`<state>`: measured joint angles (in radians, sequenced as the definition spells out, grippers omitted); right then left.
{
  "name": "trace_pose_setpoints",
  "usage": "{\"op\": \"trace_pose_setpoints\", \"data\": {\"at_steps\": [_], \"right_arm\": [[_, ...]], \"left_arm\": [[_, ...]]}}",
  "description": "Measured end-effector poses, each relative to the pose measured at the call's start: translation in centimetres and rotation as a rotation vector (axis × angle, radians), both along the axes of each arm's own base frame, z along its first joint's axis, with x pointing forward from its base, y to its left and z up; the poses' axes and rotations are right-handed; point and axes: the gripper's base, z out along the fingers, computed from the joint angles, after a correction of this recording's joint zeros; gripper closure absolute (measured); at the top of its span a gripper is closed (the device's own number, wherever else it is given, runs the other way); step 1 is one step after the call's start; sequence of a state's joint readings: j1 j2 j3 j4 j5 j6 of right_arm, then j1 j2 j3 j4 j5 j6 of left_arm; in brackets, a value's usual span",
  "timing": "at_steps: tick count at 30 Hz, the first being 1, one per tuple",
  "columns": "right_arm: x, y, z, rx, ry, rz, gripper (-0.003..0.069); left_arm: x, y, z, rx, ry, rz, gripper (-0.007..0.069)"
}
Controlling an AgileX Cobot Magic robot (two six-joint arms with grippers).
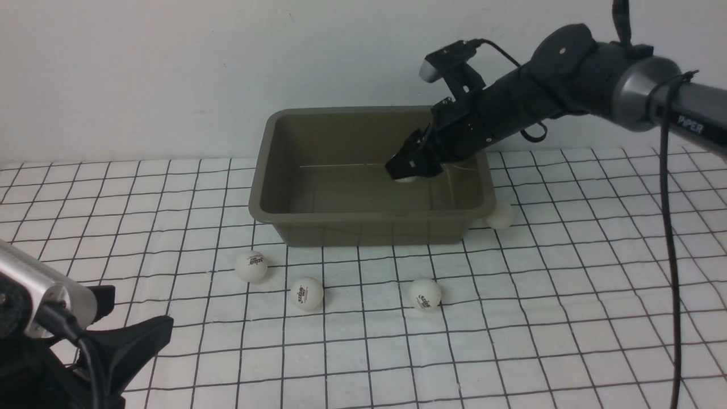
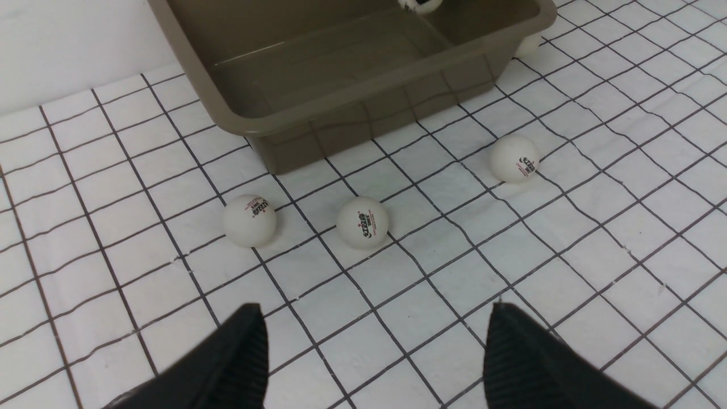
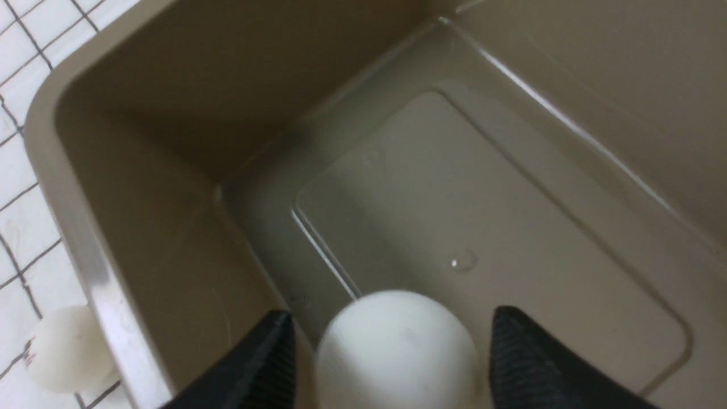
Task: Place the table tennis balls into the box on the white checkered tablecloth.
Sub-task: 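Release the ping pong ball into the bin and lift the gripper away, then reach for and grasp a ping pong ball on the table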
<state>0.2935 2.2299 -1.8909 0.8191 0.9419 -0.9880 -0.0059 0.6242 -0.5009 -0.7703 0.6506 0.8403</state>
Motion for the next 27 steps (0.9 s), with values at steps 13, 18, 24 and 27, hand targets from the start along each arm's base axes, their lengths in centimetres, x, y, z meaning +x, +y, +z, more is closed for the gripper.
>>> {"op": "trace_pose_setpoints", "data": {"at_steps": [13, 18, 24, 27], "right_arm": [[1.2, -6.2, 2.8, -0.035, -0.041, -0.120, 0.0138], [1.5, -12.7, 3.9, -0.083, -0.015, -0.204, 0.0159], [0.6, -14.8, 2.7, -0.227, 0.028, -0.076, 0.0162], [0.3, -13.9, 1.4, -0.284, 0.007, 0.094, 0.0162]], "left_arm": [[-0.1, -0.1, -0.1, 0.000, 0.013, -0.012, 0.0164], [-0.2, -0.2, -0.2, -0.001, 0.026, -0.024, 0.0164], [-0.2, -0.2, -0.2, -0.001, 0.026, -0.024, 0.0164], [-0.2, -0.2, -0.2, -0.001, 0.027, -0.026, 0.0164]]}}
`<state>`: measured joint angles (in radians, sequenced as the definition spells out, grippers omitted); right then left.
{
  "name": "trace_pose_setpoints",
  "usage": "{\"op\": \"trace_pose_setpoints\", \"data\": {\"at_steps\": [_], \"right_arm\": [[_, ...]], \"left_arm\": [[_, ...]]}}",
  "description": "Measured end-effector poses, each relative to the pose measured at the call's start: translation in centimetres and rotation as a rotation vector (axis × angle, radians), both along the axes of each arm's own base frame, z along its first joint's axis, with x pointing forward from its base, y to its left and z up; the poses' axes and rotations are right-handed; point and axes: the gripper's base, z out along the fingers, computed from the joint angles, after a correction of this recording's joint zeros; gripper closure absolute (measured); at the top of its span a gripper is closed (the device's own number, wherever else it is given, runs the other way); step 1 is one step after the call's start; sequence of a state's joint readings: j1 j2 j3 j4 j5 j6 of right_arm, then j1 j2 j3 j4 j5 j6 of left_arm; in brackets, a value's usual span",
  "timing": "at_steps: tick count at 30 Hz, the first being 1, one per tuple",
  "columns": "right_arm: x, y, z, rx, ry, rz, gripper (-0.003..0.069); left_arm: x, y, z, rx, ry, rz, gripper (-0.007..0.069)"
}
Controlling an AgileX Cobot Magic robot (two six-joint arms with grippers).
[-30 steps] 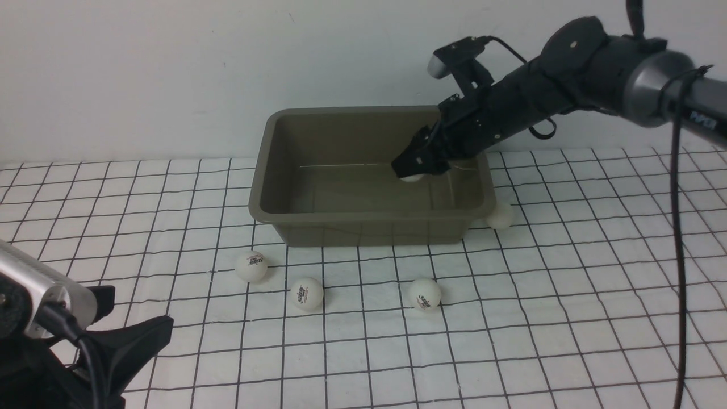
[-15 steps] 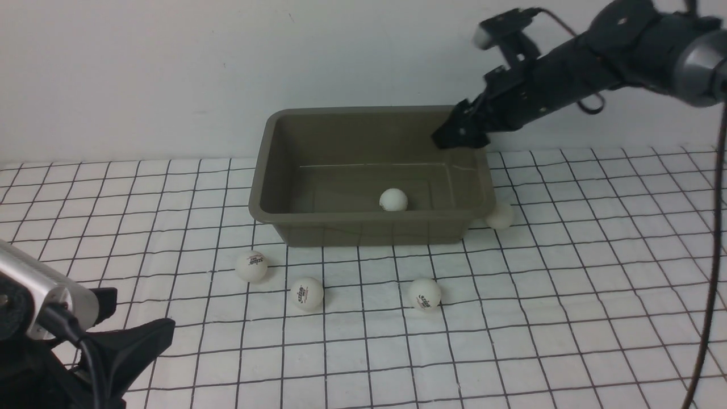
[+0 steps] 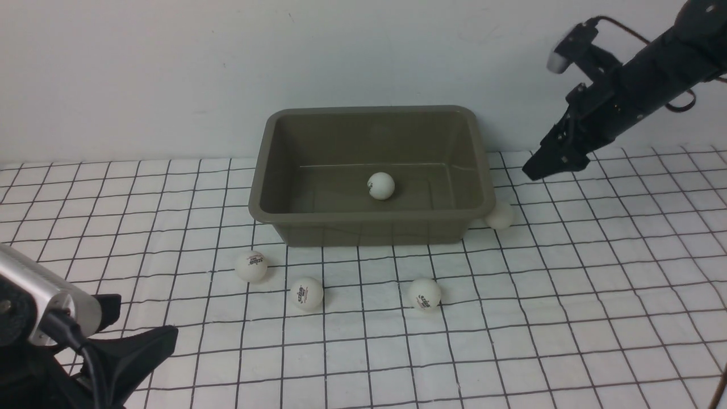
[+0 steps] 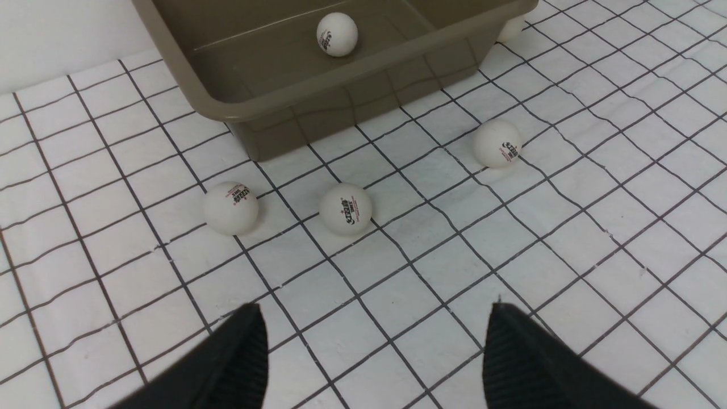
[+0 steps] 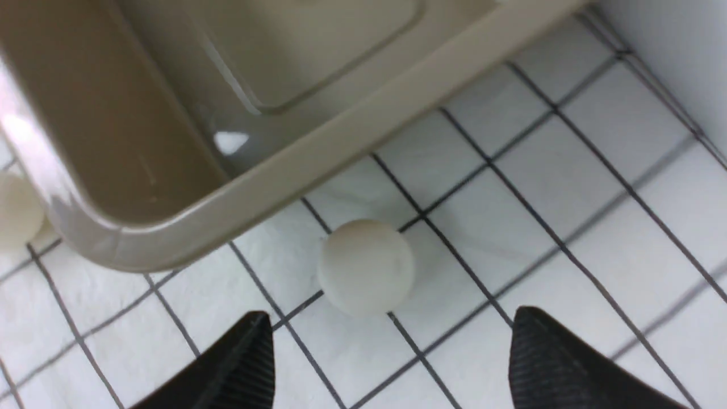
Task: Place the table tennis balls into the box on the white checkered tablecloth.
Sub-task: 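Reach for and grasp a ping pong ball on the table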
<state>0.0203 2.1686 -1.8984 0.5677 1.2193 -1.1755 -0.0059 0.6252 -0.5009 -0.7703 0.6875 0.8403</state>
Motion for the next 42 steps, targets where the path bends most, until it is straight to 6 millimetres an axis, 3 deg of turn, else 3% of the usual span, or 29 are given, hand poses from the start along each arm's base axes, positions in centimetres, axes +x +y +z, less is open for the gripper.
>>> {"op": "trace_pose_setpoints", "data": {"at_steps": [12, 20, 34, 39, 40, 42], "right_arm": [[0.6, 1.5, -1.2, -0.033, -0.059, 0.073, 0.0162], [1.1, 2.7, -4.9, -0.036, 0.012, 0.095, 0.0162], [1.7, 3.2, -7.8, -0.058, 0.026, 0.083, 0.0165], [1.8, 3.2, -8.2, -0.052, 0.054, 0.049, 0.0258], [2.0, 3.1, -7.9, -0.055, 0.054, 0.035, 0.0328], [2.2, 2.9, -7.4, -0.076, 0.045, 0.025, 0.0326]], "left_arm": [[0.0, 0.0, 0.0, 0.000, 0.005, -0.005, 0.0164], [-0.1, -0.1, -0.1, 0.000, 0.008, -0.007, 0.0164], [-0.1, -0.1, -0.1, 0.000, 0.010, -0.009, 0.0164], [-0.1, -0.1, -0.1, 0.000, 0.010, -0.009, 0.0164], [-0.1, -0.1, -0.1, 0.000, 0.010, -0.009, 0.0164], [-0.1, -0.1, -0.1, 0.000, 0.010, -0.009, 0.0164]]}}
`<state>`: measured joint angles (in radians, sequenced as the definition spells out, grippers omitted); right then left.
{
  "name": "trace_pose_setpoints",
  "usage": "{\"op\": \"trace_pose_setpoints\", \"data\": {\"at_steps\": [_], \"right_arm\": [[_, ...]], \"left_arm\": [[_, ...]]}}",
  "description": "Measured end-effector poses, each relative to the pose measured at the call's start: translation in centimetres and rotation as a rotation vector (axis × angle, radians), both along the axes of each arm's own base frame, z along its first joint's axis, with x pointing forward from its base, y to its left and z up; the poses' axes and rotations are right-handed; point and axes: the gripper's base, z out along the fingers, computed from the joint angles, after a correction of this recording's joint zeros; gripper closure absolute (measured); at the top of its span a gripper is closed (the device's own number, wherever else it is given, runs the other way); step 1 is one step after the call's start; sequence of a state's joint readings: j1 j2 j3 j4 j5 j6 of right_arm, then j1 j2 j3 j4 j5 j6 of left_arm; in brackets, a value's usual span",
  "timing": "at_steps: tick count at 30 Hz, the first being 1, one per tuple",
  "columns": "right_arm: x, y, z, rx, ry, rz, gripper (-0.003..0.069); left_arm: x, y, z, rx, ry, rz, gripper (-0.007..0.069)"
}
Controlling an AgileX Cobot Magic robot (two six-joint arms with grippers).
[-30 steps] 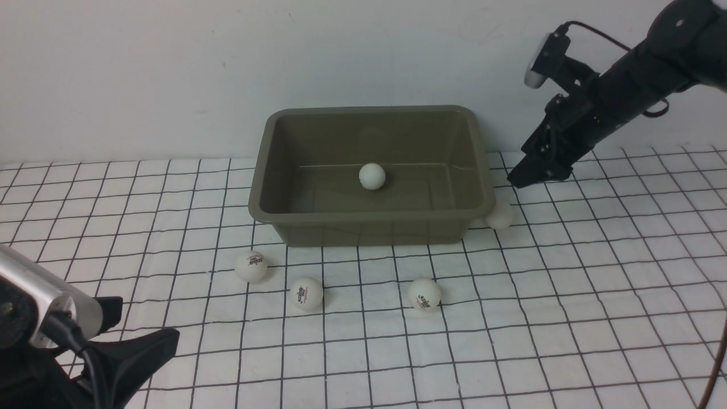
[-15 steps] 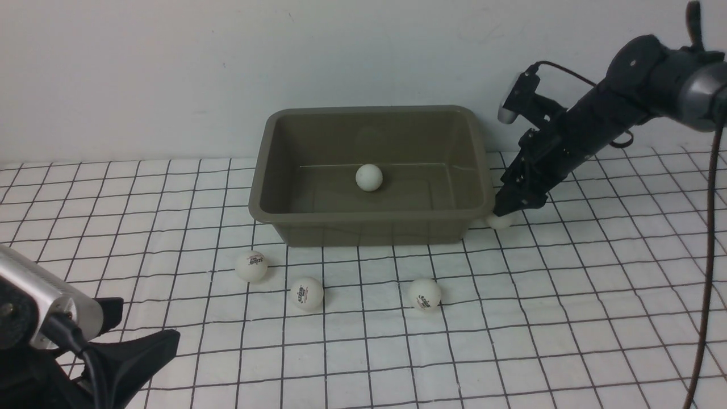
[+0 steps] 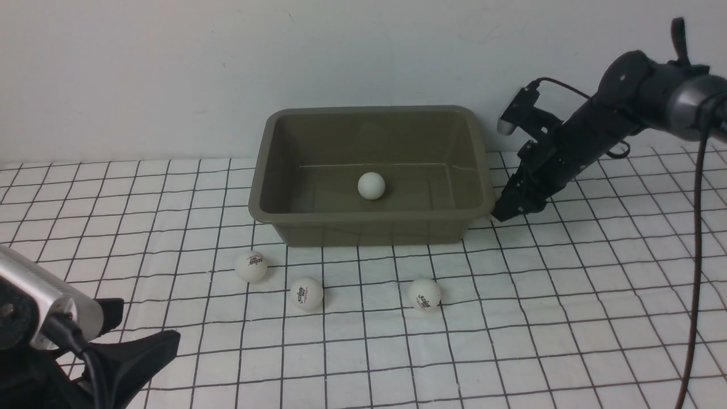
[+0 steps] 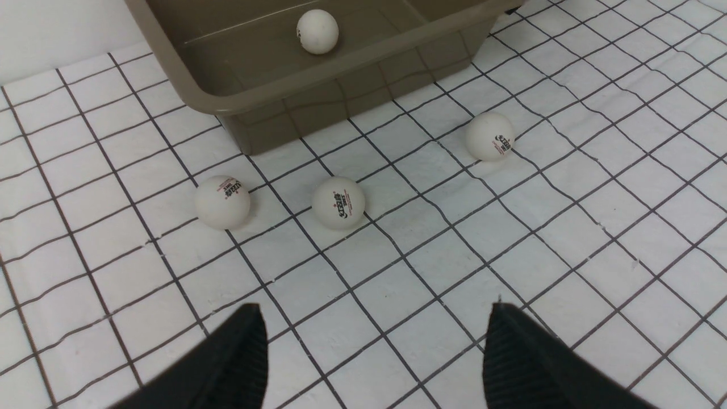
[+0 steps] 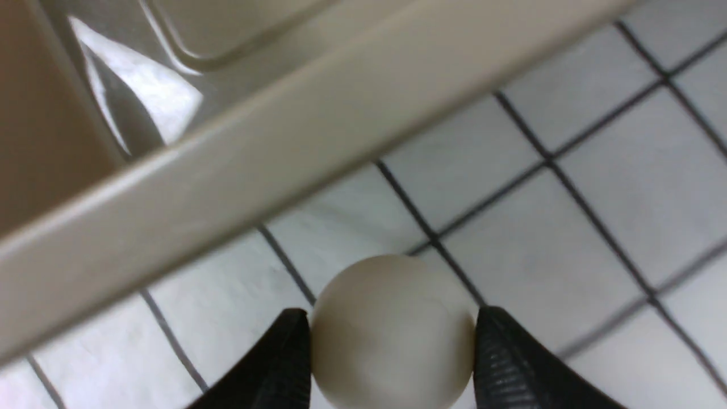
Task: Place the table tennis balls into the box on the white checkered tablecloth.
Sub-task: 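Reach for and grasp a ping pong ball on the table, then release the ping pong ball into the bin and lift the gripper away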
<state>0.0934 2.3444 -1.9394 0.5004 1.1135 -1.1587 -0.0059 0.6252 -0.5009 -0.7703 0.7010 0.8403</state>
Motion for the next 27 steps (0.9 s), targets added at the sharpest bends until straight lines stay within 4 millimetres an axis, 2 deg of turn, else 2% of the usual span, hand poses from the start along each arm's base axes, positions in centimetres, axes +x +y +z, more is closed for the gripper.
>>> {"op": "trace_pose_setpoints", "data": {"at_steps": [3, 8, 11, 14, 19, 24, 27], "right_arm": [[0.5, -0.3, 1.4, -0.043, -0.012, -0.010, 0.0323], [1.7, -0.8, 6.2, -0.023, -0.078, -0.092, 0.0323], [2.4, -0.7, 9.6, 0.057, -0.167, -0.135, 0.0323], [2.5, 0.0, 11.7, 0.181, -0.198, -0.155, 0.0323], [1.9, 2.8, 12.7, 0.349, -0.162, -0.127, 0.0323], [1.1, 6.2, 12.4, 0.345, -0.139, -0.062, 0.0323], [1.1, 6.9, 11.3, 0.299, -0.116, -0.065, 0.0312]], "left_arm": [[0.0, 0.0, 0.0, 0.000, 0.000, 0.000, 0.0164], [0.0, 0.0, 0.0, 0.000, 0.000, 0.000, 0.0164], [0.0, 0.0, 0.0, 0.000, 0.000, 0.000, 0.0164], [0.0, 0.0, 0.0, 0.000, 0.000, 0.000, 0.0164], [0.0, 0.0, 0.0, 0.000, 0.000, -0.001, 0.0164], [0.0, 0.0, 0.0, 0.000, 0.000, -0.001, 0.0164], [0.0, 0.0, 0.0, 0.000, 0.000, -0.001, 0.0164]]}}
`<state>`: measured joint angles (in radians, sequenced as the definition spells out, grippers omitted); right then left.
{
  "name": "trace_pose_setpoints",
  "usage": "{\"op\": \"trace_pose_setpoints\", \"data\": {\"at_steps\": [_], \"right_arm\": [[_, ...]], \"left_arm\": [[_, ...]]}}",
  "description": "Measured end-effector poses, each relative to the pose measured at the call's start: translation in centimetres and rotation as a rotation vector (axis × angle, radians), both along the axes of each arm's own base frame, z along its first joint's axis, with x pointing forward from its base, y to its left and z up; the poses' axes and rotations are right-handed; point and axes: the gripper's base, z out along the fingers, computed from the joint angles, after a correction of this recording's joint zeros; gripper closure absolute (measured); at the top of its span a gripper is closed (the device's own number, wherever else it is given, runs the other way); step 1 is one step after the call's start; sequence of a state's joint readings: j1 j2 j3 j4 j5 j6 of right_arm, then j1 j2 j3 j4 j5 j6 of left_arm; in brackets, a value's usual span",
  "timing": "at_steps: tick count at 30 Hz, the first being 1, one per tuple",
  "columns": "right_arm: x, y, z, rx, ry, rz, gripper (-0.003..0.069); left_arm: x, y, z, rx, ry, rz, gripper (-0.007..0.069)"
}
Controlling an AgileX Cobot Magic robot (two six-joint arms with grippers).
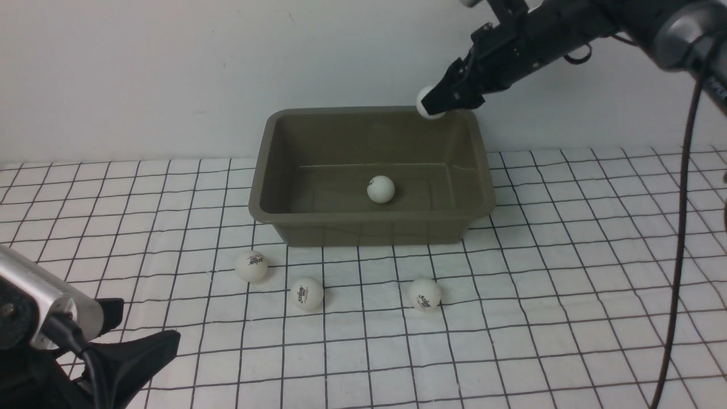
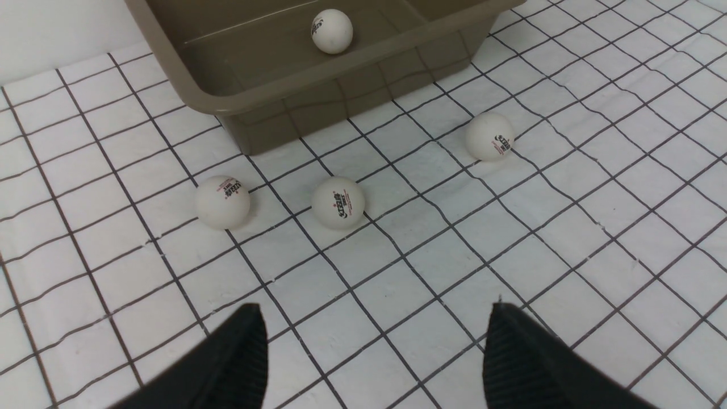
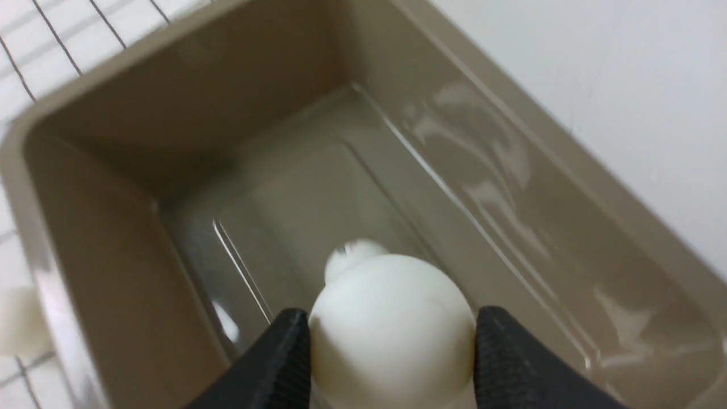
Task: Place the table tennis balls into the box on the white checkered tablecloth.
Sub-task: 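Release the ping pong ball into the bin and lift the gripper away, then reach for and grasp a ping pong ball on the table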
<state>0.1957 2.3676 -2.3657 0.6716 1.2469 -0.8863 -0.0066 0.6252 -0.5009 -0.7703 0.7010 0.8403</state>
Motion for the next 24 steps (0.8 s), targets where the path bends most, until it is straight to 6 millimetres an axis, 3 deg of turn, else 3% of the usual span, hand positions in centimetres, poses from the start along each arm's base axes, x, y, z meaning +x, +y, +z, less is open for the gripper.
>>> {"op": "trace_pose_setpoints", "data": {"at_steps": [5, 11, 14, 18, 19, 20, 23, 24], "right_arm": [[0.6, -0.4, -2.4, -0.102, 0.060, -0.065, 0.0169], [0.7, -1.1, -2.5, -0.173, 0.043, -0.077, 0.0133], [0.4, -2.1, -0.5, -0.168, 0.009, -0.096, 0.0144], [-0.7, -4.5, 4.2, -0.148, -0.076, -0.147, 0.0152], [-0.7, -4.7, 4.4, -0.147, -0.080, -0.151, 0.0152], [-1.3, -6.1, 6.5, -0.137, -0.115, -0.186, 0.0153], [-2.2, -8.6, 9.2, -0.123, -0.160, -0.247, 0.0153], [-2.2, -8.6, 9.4, -0.122, -0.161, -0.249, 0.0153]], "left_arm": [[0.0, 0.0, 0.0, 0.000, 0.000, 0.000, 0.0164], [0.0, 0.0, 0.0, 0.000, 0.000, 0.000, 0.0164], [0.0, 0.0, 0.0, 0.000, 0.000, 0.000, 0.0164], [0.0, 0.0, 0.0, 0.000, 0.000, 0.000, 0.0164], [0.0, 0.0, 0.0, 0.000, 0.000, 0.000, 0.0164], [0.0, 0.0, 0.0, 0.000, 0.000, 0.000, 0.0164], [0.0, 0.0, 0.0, 0.000, 0.000, 0.000, 0.0164], [0.0, 0.0, 0.0, 0.000, 0.000, 0.000, 0.0164]]}}
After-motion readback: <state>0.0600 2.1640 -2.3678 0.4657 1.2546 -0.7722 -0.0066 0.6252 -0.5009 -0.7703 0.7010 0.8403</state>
